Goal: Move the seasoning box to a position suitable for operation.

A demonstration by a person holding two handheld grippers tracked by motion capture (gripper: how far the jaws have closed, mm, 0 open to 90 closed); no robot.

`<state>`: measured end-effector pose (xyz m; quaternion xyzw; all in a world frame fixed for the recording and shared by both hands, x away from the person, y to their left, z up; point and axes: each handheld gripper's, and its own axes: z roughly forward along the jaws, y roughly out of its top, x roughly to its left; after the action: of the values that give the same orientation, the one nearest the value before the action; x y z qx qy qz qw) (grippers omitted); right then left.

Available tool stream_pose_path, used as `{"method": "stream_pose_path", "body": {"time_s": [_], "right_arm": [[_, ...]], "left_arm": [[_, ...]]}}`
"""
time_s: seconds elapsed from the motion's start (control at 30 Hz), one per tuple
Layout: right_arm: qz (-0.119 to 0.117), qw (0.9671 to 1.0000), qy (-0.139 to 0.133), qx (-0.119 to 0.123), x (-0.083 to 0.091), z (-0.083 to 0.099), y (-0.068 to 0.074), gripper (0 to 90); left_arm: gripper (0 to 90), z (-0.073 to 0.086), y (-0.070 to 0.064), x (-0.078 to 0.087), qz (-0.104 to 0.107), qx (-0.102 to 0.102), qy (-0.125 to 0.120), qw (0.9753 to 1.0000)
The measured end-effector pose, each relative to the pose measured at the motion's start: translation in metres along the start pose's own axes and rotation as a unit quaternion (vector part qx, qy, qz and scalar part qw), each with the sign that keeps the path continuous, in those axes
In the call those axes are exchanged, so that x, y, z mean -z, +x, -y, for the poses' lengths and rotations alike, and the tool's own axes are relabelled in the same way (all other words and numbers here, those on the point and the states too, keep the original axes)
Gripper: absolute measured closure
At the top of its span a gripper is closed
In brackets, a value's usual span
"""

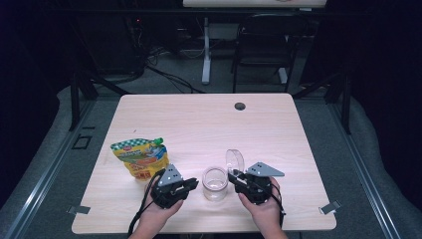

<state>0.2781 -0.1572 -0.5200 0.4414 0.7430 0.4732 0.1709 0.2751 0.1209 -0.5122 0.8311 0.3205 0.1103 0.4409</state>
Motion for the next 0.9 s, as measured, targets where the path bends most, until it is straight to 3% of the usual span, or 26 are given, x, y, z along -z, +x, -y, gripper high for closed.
{"method": "stream_pose_path", "body": {"time_s": [0.53,0.9], "right_arm": [[-0.009,0.9999,-0.007,0.009,-0.003,-0.01,-0.01,69.6],[-0.017,0.9998,-0.009,0.002,-0.014,-0.021,-0.019,72.9]], "left_arm": [[81.2,0.017,0.007,0.012,-0.019,0.011,0.006,0.9997],[78.6,0.032,0.017,0.032,-0.046,0.025,0.009,0.9986]]}}
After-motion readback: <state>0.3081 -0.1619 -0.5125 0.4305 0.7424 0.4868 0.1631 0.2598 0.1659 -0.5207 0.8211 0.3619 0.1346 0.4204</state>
